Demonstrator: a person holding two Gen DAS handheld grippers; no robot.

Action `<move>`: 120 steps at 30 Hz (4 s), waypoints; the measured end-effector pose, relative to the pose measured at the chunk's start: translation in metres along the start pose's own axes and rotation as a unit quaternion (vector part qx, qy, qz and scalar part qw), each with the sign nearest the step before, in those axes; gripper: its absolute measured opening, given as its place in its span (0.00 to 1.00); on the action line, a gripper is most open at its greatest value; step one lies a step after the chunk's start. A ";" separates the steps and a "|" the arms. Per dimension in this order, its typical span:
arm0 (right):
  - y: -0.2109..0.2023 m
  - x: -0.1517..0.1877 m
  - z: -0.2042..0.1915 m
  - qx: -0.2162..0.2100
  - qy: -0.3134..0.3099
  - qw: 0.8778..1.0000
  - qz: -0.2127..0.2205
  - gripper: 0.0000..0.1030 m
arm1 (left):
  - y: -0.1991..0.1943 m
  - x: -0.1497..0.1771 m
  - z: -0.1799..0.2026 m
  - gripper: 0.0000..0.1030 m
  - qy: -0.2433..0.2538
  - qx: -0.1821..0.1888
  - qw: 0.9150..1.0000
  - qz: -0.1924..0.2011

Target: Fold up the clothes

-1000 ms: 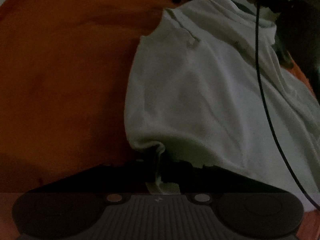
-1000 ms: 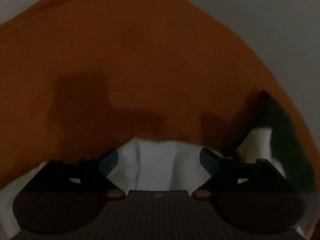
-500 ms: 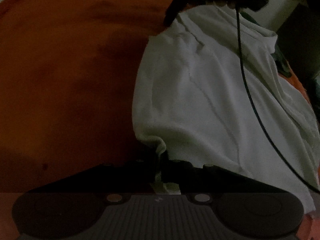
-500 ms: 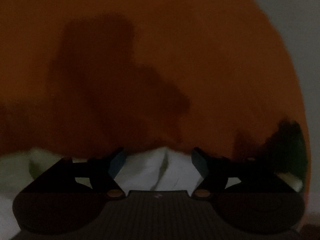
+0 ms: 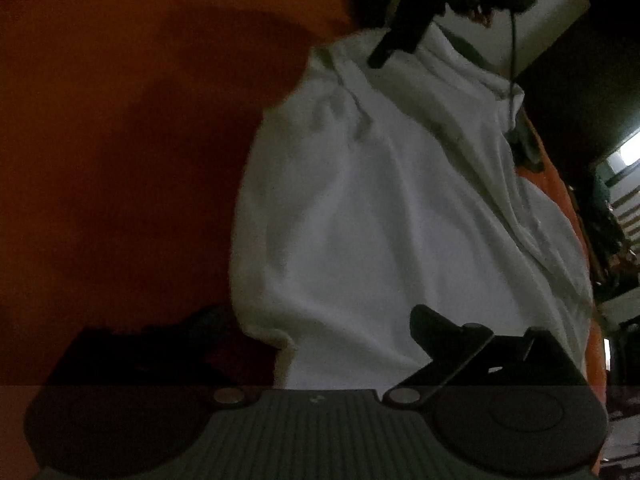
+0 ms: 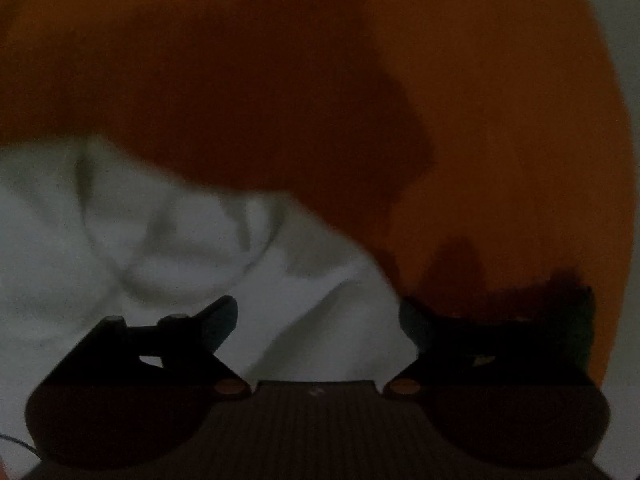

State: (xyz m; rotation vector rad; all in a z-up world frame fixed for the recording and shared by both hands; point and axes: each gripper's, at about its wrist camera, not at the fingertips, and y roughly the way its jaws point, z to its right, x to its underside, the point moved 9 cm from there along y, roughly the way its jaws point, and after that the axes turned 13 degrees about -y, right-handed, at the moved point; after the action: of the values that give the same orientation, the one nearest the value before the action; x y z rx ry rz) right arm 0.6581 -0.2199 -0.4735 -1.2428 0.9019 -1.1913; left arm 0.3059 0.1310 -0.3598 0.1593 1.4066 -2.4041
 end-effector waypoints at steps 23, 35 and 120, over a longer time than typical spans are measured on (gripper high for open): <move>-0.110 0.108 0.016 0.325 0.251 0.870 0.272 0.09 | -0.097 -0.044 0.011 0.06 0.018 -0.026 0.983 0.180; -0.245 0.239 -0.036 0.538 0.421 0.696 0.223 0.09 | -0.185 -0.074 0.092 0.06 0.160 -0.056 0.937 0.306; -0.729 0.485 -0.525 0.781 0.372 0.415 0.283 0.07 | -0.519 0.155 0.237 0.06 0.143 -0.097 0.698 0.695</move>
State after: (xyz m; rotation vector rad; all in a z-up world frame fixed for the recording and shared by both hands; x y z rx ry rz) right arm 0.1236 -0.7507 0.2152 1.1776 0.2798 -1.2409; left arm -0.0034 0.1202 0.1440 1.1121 0.9442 -0.9429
